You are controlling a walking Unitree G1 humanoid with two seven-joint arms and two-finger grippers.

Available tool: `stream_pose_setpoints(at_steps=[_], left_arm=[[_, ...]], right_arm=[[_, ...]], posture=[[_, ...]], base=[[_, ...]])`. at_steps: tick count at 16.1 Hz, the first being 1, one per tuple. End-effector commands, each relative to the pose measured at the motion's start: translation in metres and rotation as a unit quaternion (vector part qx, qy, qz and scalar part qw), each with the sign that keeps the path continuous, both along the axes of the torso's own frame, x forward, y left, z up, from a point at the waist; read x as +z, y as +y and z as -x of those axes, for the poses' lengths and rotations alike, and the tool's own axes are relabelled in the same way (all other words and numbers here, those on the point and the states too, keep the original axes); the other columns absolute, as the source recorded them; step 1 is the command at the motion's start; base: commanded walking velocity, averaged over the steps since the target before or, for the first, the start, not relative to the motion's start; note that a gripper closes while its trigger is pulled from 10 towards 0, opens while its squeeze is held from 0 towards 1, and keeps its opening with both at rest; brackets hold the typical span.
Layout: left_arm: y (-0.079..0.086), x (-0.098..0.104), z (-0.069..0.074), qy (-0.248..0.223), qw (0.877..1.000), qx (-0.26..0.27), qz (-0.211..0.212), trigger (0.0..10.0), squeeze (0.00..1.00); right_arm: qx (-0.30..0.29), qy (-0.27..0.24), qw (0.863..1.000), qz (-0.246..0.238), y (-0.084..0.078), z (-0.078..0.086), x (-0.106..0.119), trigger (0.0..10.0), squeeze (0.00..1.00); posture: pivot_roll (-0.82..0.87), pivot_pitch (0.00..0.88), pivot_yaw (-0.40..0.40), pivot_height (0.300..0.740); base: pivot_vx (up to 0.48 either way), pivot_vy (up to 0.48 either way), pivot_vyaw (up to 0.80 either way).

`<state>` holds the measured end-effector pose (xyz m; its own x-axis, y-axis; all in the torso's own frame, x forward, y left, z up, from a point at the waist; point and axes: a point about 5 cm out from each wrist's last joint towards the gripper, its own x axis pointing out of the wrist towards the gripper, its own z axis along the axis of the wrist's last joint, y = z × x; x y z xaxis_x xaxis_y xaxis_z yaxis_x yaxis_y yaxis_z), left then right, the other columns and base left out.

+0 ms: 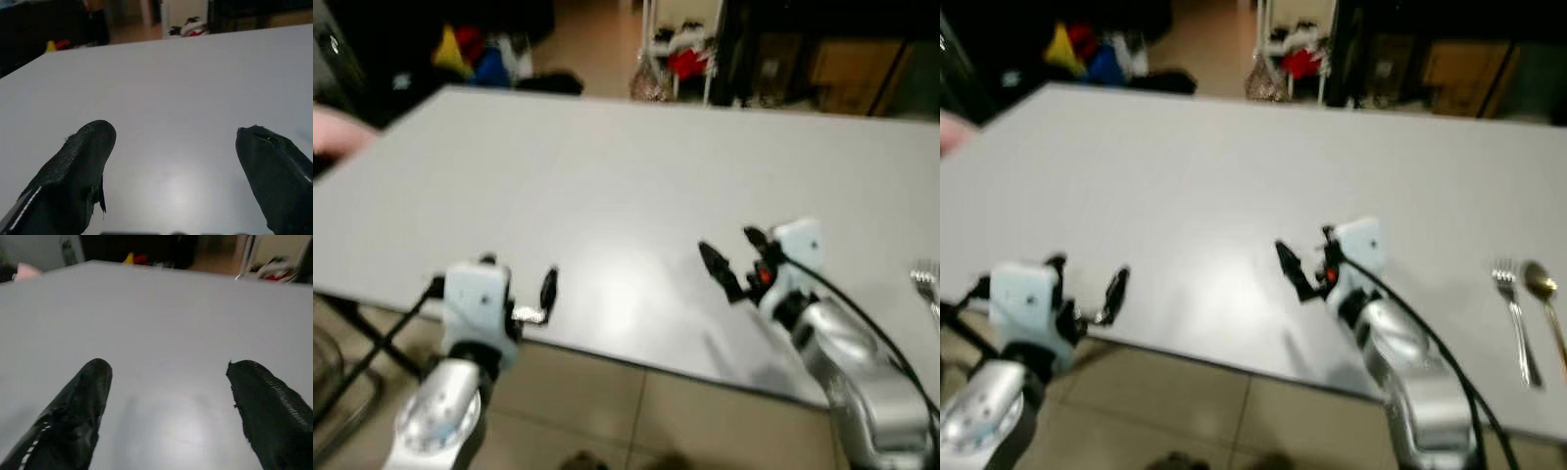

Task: Setting the table

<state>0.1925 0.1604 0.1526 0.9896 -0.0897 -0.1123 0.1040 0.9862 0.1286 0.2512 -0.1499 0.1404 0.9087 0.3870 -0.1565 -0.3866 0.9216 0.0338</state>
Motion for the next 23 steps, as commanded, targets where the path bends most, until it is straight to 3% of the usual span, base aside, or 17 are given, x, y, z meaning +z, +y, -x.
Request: stream_pose_setpoints(at_steps=[1, 5, 6, 7, 12, 21, 22, 23], left_arm=[[0.001, -0.003, 0.001, 0.004, 1.0, 0.005, -0.009, 10.0, 0.0], [0.0, -0.003, -0.003, 0.0, 1.0, 0.005, -0.012, 10.0, 0.0], [0.001, -0.005, -0.004, 0.001, 1.0, 0.007, -0.013, 10.0, 0.0], [0.002, -0.007, -0.005, 0.002, 1.0, 0.008, -0.014, 10.0, 0.0], [0.007, -0.009, -0.004, 0.005, 1.0, 0.017, -0.025, 10.0, 0.0], [0.009, -0.004, 0.002, -0.002, 1.0, 0.027, -0.015, 10.0, 0.0], [0.009, -0.004, 0.001, -0.002, 1.0, 0.028, -0.014, 10.0, 0.0], [0.009, -0.003, 0.001, -0.003, 0.999, 0.029, -0.014, 10.0, 0.0]], right_arm=[[-0.008, 0.001, 1.0, -0.011, -0.001, 0.002, 0.0, 10.0, 1.0], [-0.02, 0.009, 1.0, -0.007, -0.005, 0.009, 0.0, 10.0, 1.0], [-0.018, 0.008, 1.0, -0.007, -0.006, 0.012, 0.001, 10.0, 0.66], [-0.022, 0.006, 1.0, -0.01, -0.006, 0.014, 0.002, 10.0, 0.53], [-0.033, 0.011, 0.999, -0.019, -0.008, 0.014, 0.001, 10.0, 0.58], [-0.022, 0.031, 0.998, -0.047, 0.004, 0.01, -0.002, 10.0, 0.53], [-0.023, 0.026, 0.999, -0.041, 0.005, 0.009, -0.001, 10.0, 0.16], [-0.032, 0.027, 0.998, -0.05, 0.005, 0.007, -0.002, 10.0, 0.0]], posture=[[-0.03, 0.0, 0.06, 0.74], [-0.06, 0.0, 0.078, 0.74], [-0.06, 0.0, 0.079, 0.74], [-0.06, 0.0, 0.082, 0.74], [-0.06, 0.0, 0.072, 0.74], [-0.03, 0.0, 0.053, 0.74], [-0.03, 0.0, 0.053, 0.74], [-0.03, 0.0, 0.053, 0.74]], base=[[0.0, 0.0, 0.8], [0.0, 0.0, 0.8], [0.0, 0.0, 0.8], [0.0, 0.0, 0.8], [0.0, 0.0, 0.8], [0.0, 0.027, 0.8], [0.0, 0.33, 0.8], [0.0, 0.345, 0.0]])
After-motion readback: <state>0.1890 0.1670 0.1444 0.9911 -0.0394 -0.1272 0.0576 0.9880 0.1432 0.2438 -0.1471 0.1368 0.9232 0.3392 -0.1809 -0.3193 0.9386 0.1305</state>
